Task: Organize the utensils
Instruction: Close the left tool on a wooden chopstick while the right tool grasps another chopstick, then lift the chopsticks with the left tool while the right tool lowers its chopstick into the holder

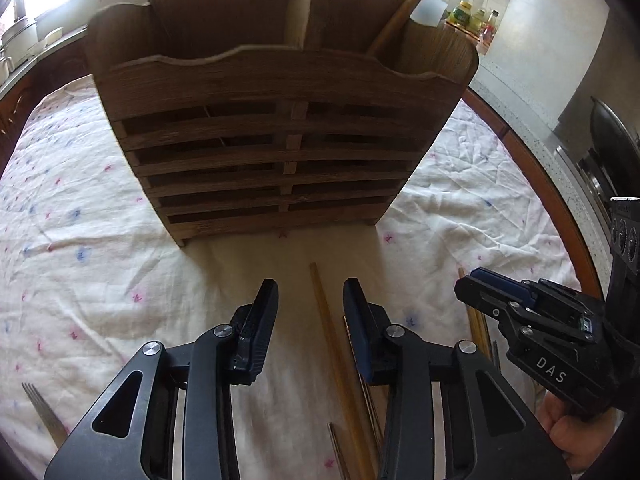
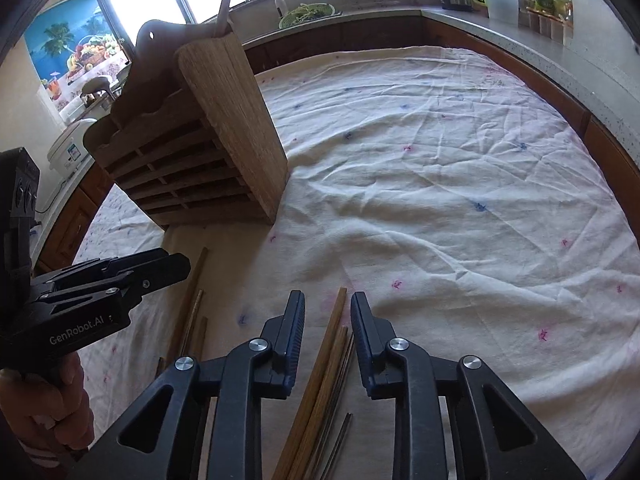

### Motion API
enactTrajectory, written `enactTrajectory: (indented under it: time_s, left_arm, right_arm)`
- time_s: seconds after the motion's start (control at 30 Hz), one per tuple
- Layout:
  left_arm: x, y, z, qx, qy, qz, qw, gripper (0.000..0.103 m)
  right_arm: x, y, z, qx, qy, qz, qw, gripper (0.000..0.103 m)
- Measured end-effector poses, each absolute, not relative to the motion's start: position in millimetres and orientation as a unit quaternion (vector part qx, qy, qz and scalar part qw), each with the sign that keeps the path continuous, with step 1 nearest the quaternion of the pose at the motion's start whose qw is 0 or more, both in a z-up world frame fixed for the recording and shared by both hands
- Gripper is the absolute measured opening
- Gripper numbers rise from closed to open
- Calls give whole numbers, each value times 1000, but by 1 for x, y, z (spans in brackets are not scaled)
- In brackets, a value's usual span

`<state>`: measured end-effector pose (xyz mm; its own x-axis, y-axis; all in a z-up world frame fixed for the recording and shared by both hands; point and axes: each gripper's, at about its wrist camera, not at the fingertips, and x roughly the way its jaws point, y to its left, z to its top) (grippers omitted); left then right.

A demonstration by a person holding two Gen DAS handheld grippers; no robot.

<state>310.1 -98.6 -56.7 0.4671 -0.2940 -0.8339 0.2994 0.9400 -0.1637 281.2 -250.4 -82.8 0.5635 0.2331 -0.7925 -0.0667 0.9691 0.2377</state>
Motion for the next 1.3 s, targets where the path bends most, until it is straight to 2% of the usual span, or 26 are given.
enactTrajectory:
  time_s: [0.13,0.2,0.27,0.57,1.03,1.3]
  left_arm:
    - [311,-105,-66,27,489,-174,854,21]
    - [309,-108,-66,46,485,-171,856,13]
    - [309,-107,-66,51,484,-174,856,8]
    - [291,-87,-57,29,477,-195,856,6]
    - [226,-27,32,-58,384,-224,894,5]
    - [189,-8,64,-81,342,-238,906,4]
  right_arm:
    - [284,-246,-85,71,459,83,881,15]
    - [286,-245,-84,66,459,81,882,8]
    - [287,-243,-84,58,458,78,883,8]
    - [278,-240,-71,91,441,98,887,6]
    - [220,-250,21,134,330,113,927,5]
    - [187,-251,60,131,289,118,941,4]
